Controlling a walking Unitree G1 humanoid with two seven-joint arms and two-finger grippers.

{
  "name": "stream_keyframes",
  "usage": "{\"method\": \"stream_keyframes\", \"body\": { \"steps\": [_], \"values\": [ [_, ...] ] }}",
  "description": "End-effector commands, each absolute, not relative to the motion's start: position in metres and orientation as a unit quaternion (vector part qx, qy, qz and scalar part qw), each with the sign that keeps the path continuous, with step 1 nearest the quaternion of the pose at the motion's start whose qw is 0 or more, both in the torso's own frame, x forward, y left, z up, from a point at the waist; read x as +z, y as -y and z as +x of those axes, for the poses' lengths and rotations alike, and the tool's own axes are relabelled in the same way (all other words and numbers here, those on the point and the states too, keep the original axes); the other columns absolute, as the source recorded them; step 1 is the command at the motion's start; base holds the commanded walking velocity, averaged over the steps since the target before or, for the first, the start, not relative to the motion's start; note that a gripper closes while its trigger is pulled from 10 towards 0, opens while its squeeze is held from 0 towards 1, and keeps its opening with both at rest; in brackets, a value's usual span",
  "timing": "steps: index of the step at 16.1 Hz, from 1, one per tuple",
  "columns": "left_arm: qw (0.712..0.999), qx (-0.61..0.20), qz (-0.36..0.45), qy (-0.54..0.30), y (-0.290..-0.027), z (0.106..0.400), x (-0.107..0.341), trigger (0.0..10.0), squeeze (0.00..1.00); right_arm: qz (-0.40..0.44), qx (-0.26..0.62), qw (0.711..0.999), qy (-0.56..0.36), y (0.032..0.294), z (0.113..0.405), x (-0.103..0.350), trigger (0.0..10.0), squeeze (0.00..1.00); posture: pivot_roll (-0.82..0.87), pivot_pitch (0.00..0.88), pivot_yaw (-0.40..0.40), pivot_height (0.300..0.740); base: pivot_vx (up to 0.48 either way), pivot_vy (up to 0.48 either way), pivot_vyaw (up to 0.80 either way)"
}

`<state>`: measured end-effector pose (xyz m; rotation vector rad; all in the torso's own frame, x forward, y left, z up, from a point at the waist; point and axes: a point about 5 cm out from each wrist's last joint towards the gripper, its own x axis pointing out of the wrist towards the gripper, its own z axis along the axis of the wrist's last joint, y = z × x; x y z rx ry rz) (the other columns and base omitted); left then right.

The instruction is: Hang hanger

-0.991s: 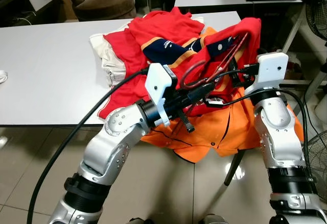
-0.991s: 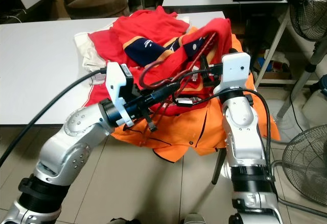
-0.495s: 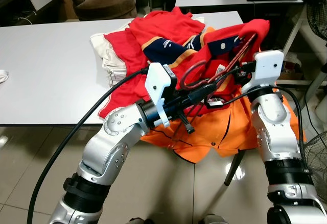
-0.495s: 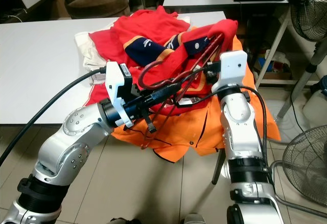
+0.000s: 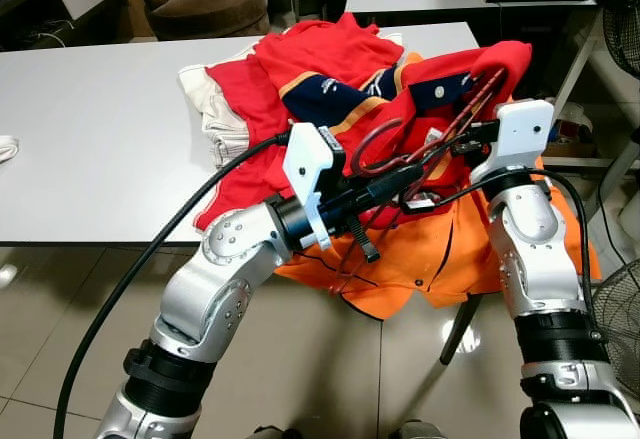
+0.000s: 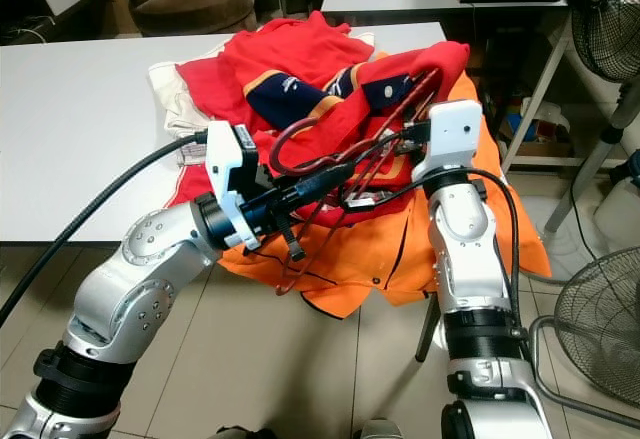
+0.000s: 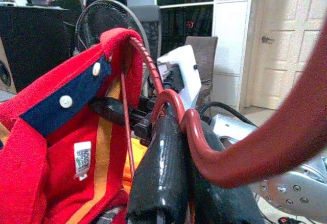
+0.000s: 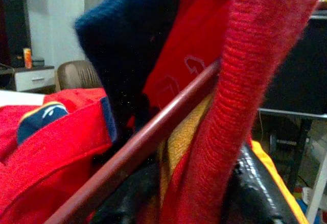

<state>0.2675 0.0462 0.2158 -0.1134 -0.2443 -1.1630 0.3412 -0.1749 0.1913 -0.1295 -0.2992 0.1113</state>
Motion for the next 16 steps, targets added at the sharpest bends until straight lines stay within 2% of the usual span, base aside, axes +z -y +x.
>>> {"method": "stream_keyframes", "body": {
  "steps": [1, 8, 10, 12, 14, 16],
  "values": [
    [0.802, -0.583, -0.054, 0.121, -0.037, 0.26, 0.221, 10.0, 0.0, -0.064, 0.093, 0.978, 0.174, 0.157, 0.337, 0.202, 0.0, 0.0, -0.28, 0.05, 0.127, 0.74, 0.0, 0.0, 0.0],
    [0.819, -0.555, -0.103, 0.106, -0.04, 0.274, 0.222, 10.0, 0.0, -0.075, 0.123, 0.971, 0.193, 0.143, 0.317, 0.208, 0.0, 0.0, -0.3, 0.04, 0.134, 0.74, 0.0, 0.0, 0.0],
    [0.819, -0.555, -0.106, 0.099, -0.041, 0.275, 0.22, 10.0, 0.0, -0.083, 0.136, 0.964, 0.212, 0.137, 0.3, 0.219, 0.0, 0.0, -0.3, 0.033, 0.136, 0.74, 0.0, 0.0, 0.0],
    [0.825, -0.549, -0.097, 0.094, -0.04, 0.277, 0.216, 10.0, 0.0, -0.087, 0.16, 0.96, 0.214, 0.131, 0.284, 0.221, 0.0, 0.0, -0.31, 0.031, 0.135, 0.74, 0.0, 0.0, 0.0],
    [0.843, -0.526, -0.077, 0.085, -0.037, 0.282, 0.21, 10.0, 0.0, -0.1, 0.189, 0.955, 0.206, 0.125, 0.27, 0.218, 0.0, 0.0, -0.31, 0.031, 0.134, 0.74, 0.0, 0.0, 0.0],
    [0.842, -0.53, -0.059, 0.082, -0.03, 0.281, 0.206, 10.0, 0.0, -0.109, 0.203, 0.952, 0.202, 0.121, 0.264, 0.218, 0.0, 0.0, -0.32, 0.035, 0.138, 0.74, 0.0, 0.0, 0.0]
  ]
}}
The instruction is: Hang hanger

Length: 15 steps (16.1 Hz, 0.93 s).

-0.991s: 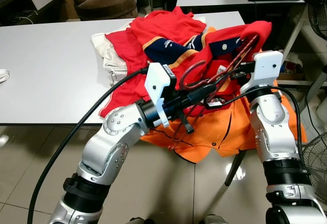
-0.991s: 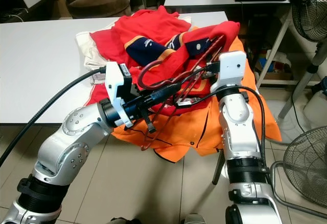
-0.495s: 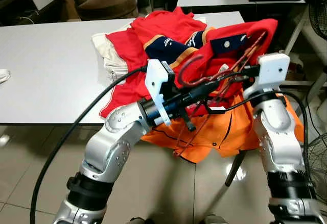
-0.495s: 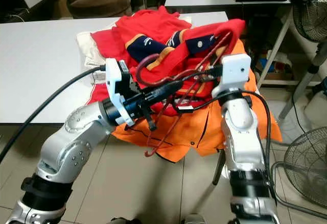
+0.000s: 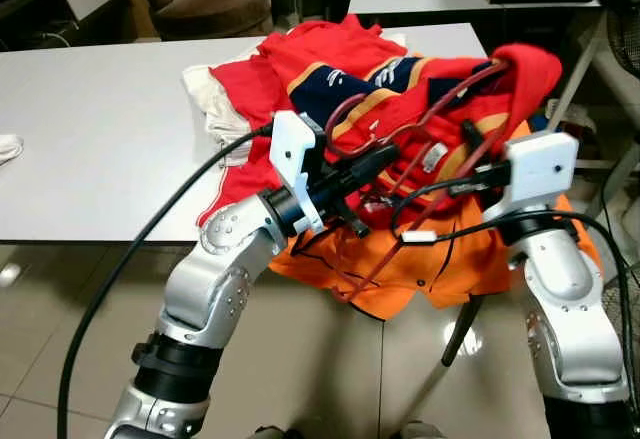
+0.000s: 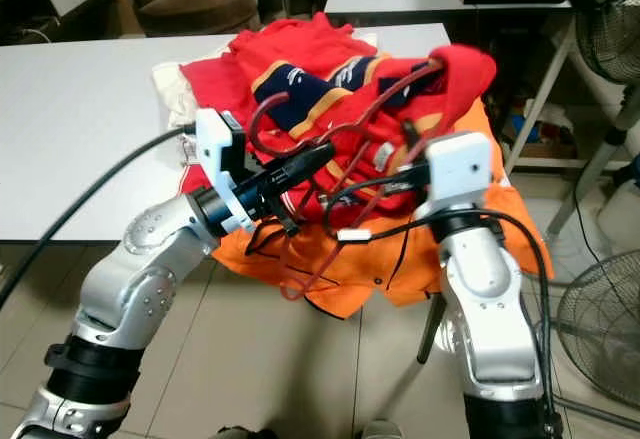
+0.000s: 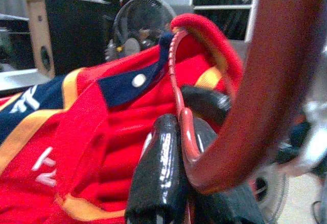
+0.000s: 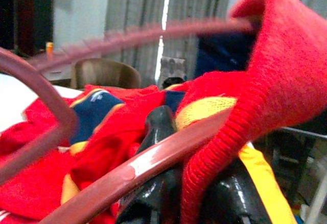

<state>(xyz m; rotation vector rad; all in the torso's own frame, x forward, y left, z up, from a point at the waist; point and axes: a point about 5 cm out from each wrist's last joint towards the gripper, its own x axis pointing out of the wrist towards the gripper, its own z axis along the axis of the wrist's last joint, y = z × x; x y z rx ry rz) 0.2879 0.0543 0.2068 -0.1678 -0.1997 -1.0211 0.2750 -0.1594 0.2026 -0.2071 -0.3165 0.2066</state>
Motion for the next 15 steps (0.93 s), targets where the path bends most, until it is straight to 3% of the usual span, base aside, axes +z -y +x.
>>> {"method": "stream_keyframes", "body": {
  "steps": [1, 4, 10, 12, 15],
  "values": [
    [0.836, -0.541, -0.051, 0.077, -0.026, 0.278, 0.203, 10.0, 0.0, -0.112, 0.206, 0.95, 0.204, 0.12, 0.262, 0.22, 0.0, 0.0, -0.33, 0.037, 0.142, 0.74, 0.0, 0.0, 0.0],
    [0.818, -0.569, -0.046, 0.068, -0.023, 0.272, 0.198, 10.0, 0.0, -0.098, 0.241, 0.942, 0.213, 0.115, 0.251, 0.235, 0.0, 0.0, -0.33, 0.041, 0.146, 0.74, 0.0, 0.0, 0.0],
    [0.817, -0.57, -0.043, 0.069, -0.016, 0.275, 0.196, 10.0, 0.0, -0.048, 0.351, 0.92, 0.168, 0.104, 0.23, 0.235, 0.0, 0.0, -0.32, 0.045, 0.145, 0.74, 0.0, 0.0, 0.0],
    [0.823, -0.549, -0.115, 0.088, 0.004, 0.287, 0.221, 10.0, 0.0, -0.05, 0.419, 0.902, 0.09, 0.102, 0.218, 0.213, 0.0, 0.0, -0.33, 0.047, 0.141, 0.74, 0.0, 0.0, 0.0],
    [0.803, -0.551, -0.187, 0.128, -0.002, 0.292, 0.255, 10.0, 0.0, -0.079, 0.413, 0.907, 0.009, 0.115, 0.213, 0.181, 0.0, 0.0, -0.35, 0.05, 0.15, 0.74, 0.0, 0.0, 0.0]
  ]
}}
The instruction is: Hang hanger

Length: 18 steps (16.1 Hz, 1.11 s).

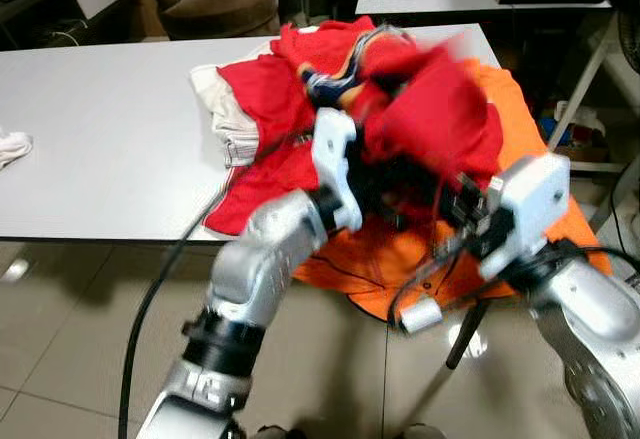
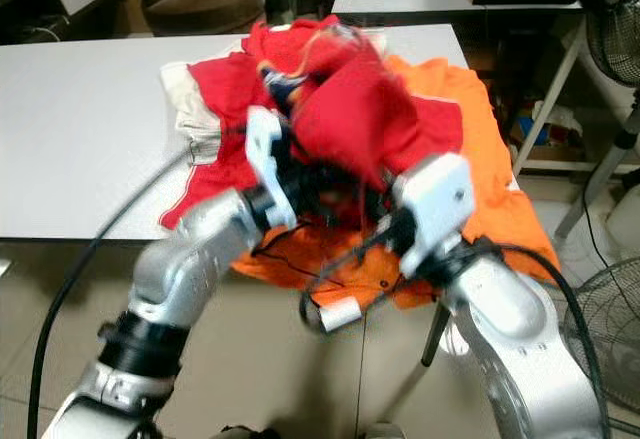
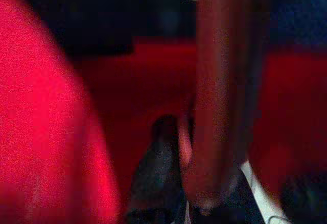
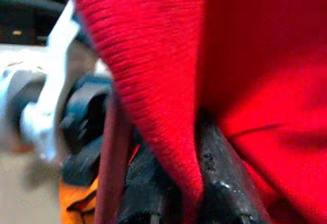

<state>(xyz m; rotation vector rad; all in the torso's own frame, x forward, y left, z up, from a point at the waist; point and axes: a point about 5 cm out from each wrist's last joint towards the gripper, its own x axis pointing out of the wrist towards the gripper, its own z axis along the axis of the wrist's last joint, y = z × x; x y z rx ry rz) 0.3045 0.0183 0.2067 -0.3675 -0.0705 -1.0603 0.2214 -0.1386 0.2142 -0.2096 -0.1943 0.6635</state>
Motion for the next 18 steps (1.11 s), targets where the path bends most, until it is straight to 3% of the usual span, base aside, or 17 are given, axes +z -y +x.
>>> {"method": "stream_keyframes", "body": {
  "steps": [1, 3, 6, 8, 9, 11, 15, 16, 17, 18],
  "values": [
    [0.793, -0.563, -0.182, 0.145, -0.008, 0.289, 0.264, 10.0, 0.0, -0.09, 0.378, 0.921, -0.023, 0.129, 0.214, 0.165, 0.0, 0.0, -0.35, 0.051, 0.151, 0.74, 0.0, 0.0, 0.0],
    [0.789, -0.567, -0.174, 0.16, -0.013, 0.288, 0.269, 10.0, 0.0, -0.104, 0.332, 0.935, -0.061, 0.149, 0.213, 0.146, 0.0, 0.0, -0.34, 0.054, 0.151, 0.74, 0.0, 0.0, 0.0],
    [0.794, -0.574, -0.135, 0.147, -0.021, 0.286, 0.26, 10.0, 0.0, -0.122, 0.128, 0.981, -0.082, 0.208, 0.224, 0.128, 0.0, 0.0, -0.34, 0.06, 0.152, 0.74, 0.0, 0.0, 0.0],
    [0.795, -0.582, -0.113, 0.127, -0.023, 0.284, 0.251, 10.0, 0.0, -0.1, 0.053, 0.992, -0.063, 0.226, 0.228, 0.132, 0.0, 0.0, -0.34, 0.062, 0.152, 0.74, 0.0, 0.0, 0.0],
    [0.795, -0.59, -0.092, 0.108, -0.025, 0.28, 0.238, 10.0, 0.0, -0.051, 0.003, 0.999, -0.018, 0.235, 0.235, 0.145, 0.0, 0.0, -0.34, 0.063, 0.149, 0.74, 0.0, 0.0, 0.0],
    [0.795, -0.59, -0.091, 0.108, -0.023, 0.278, 0.237, 10.0, 0.0, -0.011, 0.002, 1.0, -0.007, 0.232, 0.237, 0.147, 0.0, 0.0, -0.34, 0.062, 0.144, 0.74, 0.0, 0.0, 0.0],
    [0.795, -0.588, -0.1, 0.113, -0.022, 0.277, 0.24, 10.0, 0.0, -0.018, 0.074, 0.997, 0.003, 0.2, 0.24, 0.149, 0.0, 0.0, -0.34, 0.064, 0.143, 0.74, 0.0, 0.0, 0.0],
    [0.797, -0.584, -0.104, 0.113, -0.019, 0.276, 0.24, 10.0, 0.0, -0.047, 0.193, 0.98, 0.003, 0.164, 0.234, 0.151, 0.0, 0.0, -0.34, 0.065, 0.142, 0.74, 0.0, 0.0, 0.0],
    [0.799, -0.58, -0.11, 0.116, -0.017, 0.276, 0.242, 10.0, 0.0, -0.055, 0.264, 0.963, -0.023, 0.146, 0.224, 0.145, 0.0, 0.0, -0.34, 0.066, 0.142, 0.74, 0.0, 0.0, 0.0],
    [0.799, -0.579, -0.111, 0.117, -0.017, 0.276, 0.243, 10.0, 0.0, -0.056, 0.277, 0.959, -0.029, 0.143, 0.222, 0.144, 0.0, 0.0, -0.34, 0.066, 0.142, 0.74, 0.0, 0.0, 0.0]
  ]
}}
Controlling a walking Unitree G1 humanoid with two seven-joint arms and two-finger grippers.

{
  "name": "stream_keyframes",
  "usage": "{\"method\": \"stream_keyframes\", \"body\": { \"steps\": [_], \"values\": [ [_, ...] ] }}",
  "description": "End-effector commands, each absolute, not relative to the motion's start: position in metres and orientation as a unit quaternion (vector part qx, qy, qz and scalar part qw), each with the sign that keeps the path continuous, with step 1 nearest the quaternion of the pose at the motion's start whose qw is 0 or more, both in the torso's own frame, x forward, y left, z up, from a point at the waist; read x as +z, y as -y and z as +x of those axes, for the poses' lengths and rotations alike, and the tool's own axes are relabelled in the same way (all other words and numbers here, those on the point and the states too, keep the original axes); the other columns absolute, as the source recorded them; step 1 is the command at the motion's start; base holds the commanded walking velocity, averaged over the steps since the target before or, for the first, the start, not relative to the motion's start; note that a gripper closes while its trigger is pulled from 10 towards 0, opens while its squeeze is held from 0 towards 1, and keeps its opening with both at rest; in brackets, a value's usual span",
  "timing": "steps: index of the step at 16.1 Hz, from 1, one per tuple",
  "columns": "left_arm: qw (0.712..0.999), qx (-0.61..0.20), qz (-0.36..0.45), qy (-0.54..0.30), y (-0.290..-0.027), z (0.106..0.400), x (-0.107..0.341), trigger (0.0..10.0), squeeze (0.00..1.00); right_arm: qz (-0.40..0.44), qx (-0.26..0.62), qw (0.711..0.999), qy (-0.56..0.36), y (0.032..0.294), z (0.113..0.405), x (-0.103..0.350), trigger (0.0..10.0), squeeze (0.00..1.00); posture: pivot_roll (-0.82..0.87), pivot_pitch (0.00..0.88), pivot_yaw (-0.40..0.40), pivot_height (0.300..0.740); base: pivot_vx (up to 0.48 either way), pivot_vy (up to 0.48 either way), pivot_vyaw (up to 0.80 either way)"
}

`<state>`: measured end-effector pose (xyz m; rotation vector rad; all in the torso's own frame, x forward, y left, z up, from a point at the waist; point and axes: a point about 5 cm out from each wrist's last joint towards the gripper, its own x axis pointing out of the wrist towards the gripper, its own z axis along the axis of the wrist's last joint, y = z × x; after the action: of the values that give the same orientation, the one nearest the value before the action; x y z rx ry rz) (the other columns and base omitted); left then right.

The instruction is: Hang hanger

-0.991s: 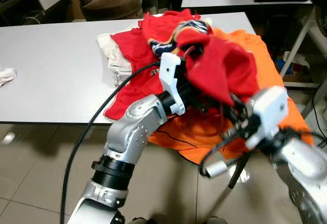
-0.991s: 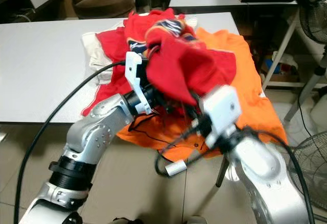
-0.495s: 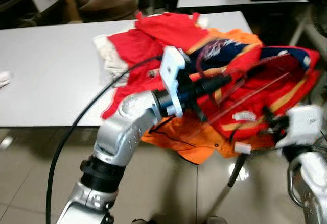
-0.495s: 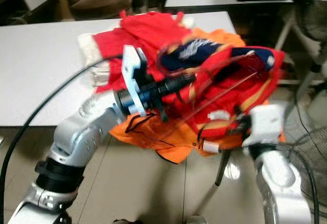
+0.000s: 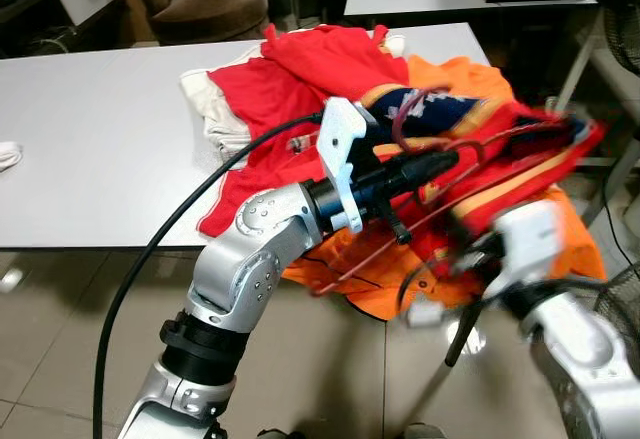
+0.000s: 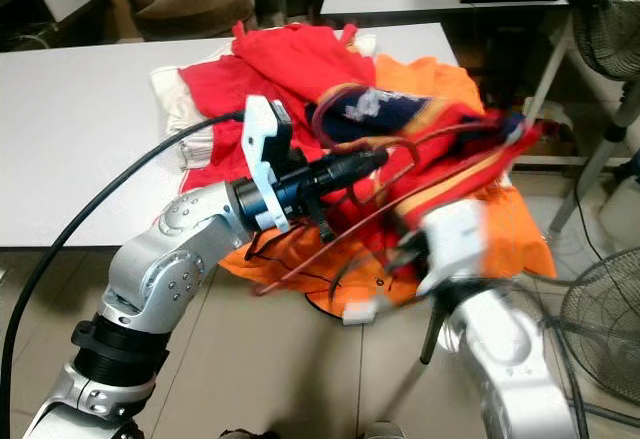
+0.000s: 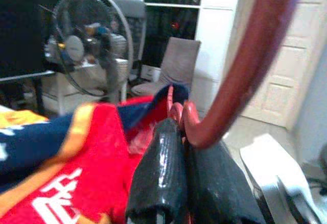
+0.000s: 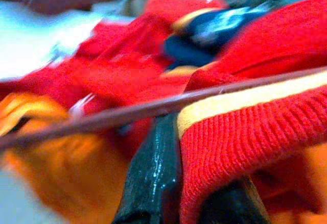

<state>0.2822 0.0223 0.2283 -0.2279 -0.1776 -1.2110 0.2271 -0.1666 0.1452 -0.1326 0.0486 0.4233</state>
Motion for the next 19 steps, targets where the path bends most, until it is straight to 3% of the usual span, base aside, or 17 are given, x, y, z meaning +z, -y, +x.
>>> {"method": "stream_keyframes", "body": {
  "steps": [1, 2, 3, 4, 5, 9, 10, 11, 14, 17, 19],
  "values": [
    [0.799, -0.582, -0.101, 0.116, -0.016, 0.275, 0.24, 10.0, 0.0, -0.045, 0.291, 0.955, -0.036, 0.141, 0.218, 0.142, 0.0, 0.0, -0.34, 0.068, 0.142, 0.74, 0.0, 0.0, 0.0],
    [0.798, -0.584, -0.095, 0.114, -0.015, 0.275, 0.239, 10.0, 0.0, -0.044, 0.291, 0.955, -0.036, 0.141, 0.218, 0.142, 0.0, 0.0, -0.34, 0.068, 0.142, 0.74, 0.0, 0.0, 0.0],
    [0.815, -0.574, -0.022, 0.076, -0.017, 0.279, 0.214, 10.0, 0.0, -0.044, 0.241, 0.969, -0.021, 0.15, 0.227, 0.148, 1.4, 0.0, -0.34, 0.068, 0.144, 0.74, 0.0, 0.0, 0.0],
    [0.82, -0.568, -0.002, 0.069, -0.019, 0.28, 0.207, 10.0, 0.0, -0.043, 0.228, 0.973, -0.017, 0.153, 0.229, 0.15, 9.5, 0.0, -0.34, 0.069, 0.145, 0.74, 0.0, 0.0, 0.0],
    [0.826, -0.56, 0.017, 0.053, -0.023, 0.281, 0.196, 10.0, 0.0, -0.048, 0.199, 0.979, -0.006, 0.16, 0.233, 0.154, 10.0, 0.0, -0.34, 0.068, 0.146, 0.74, 0.0, 0.0, 0.0],
    [0.862, -0.506, 0.013, 0.015, -0.037, 0.282, 0.17, 10.0, 0.0, -0.064, 0.013, 0.997, 0.049, 0.204, 0.249, 0.173, 10.0, 0.01, -0.33, 0.06, 0.143, 0.74, 0.0, 0.0, 0.0],
    [0.863, -0.505, 0.014, 0.014, -0.039, 0.283, 0.168, 10.0, 0.0, -0.068, 0.002, 0.996, 0.051, 0.208, 0.25, 0.174, 10.0, 0.01, -0.33, 0.057, 0.142, 0.74, 0.0, 0.0, 0.0],
    [0.859, -0.511, 0.012, 0.011, -0.041, 0.281, 0.165, 10.0, 0.0, -0.08, -0.021, 0.995, 0.055, 0.216, 0.251, 0.176, 10.0, 1.0, -0.33, 0.054, 0.139, 0.74, 0.0, 0.0, 0.0],
    [0.842, -0.54, 0.004, 0.0, -0.05, 0.276, 0.16, 10.0, 0.0, -0.169, -0.07, 0.982, 0.043, 0.239, 0.254, 0.176, 10.0, 1.0, -0.32, 0.044, 0.133, 0.74, 0.0, 0.0, 0.0],
    [0.839, -0.544, -0.001, 0.0, -0.053, 0.278, 0.161, 10.0, 0.0, -0.171, -0.05, 0.983, 0.035, 0.239, 0.254, 0.172, 10.0, 1.0, -0.32, 0.039, 0.136, 0.74, 0.0, 0.0, 0.0],
    [0.812, -0.583, 0.022, -0.004, -0.061, 0.275, 0.163, 10.0, 0.0, -0.26, -0.021, 0.965, -0.031, 0.243, 0.252, 0.151, 10.0, 1.0, -0.33, 0.037, 0.138, 0.74, 0.0, 0.0, 0.0]
  ]
}}
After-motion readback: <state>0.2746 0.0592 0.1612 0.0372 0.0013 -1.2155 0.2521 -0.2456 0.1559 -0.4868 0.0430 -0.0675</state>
